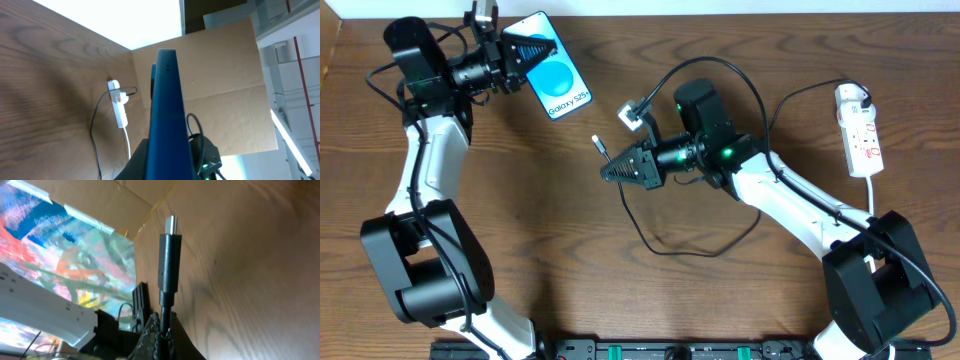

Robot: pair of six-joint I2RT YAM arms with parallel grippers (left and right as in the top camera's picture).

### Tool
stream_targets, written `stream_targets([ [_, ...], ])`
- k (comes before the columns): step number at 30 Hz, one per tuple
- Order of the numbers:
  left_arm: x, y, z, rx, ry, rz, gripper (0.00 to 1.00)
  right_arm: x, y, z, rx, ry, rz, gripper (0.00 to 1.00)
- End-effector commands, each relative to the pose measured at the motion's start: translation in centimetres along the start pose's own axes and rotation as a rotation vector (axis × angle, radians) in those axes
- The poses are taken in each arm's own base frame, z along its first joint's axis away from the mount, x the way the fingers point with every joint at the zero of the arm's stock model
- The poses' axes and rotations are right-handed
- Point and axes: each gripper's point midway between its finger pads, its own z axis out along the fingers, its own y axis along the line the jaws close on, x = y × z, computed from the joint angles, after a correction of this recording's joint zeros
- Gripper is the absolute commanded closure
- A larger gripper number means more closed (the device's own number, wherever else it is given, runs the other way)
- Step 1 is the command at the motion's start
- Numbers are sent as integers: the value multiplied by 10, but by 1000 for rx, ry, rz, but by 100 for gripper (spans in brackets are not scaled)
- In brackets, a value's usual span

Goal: Plug charger to phone and switch on socket

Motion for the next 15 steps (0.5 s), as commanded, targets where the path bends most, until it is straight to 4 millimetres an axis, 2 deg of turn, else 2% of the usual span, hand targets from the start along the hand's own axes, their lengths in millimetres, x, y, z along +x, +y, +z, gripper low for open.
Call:
stream_targets([
  [1, 6, -9, 5, 15, 30, 15, 93, -20, 15, -4, -15, -47, -29, 99],
  [5, 5, -8, 5, 12, 23, 15, 92, -34, 23, -5, -38, -90, -34, 99],
  [15, 7, -9, 8, 14, 31, 11, 93, -40, 22, -5, -28, -114, -14, 99],
])
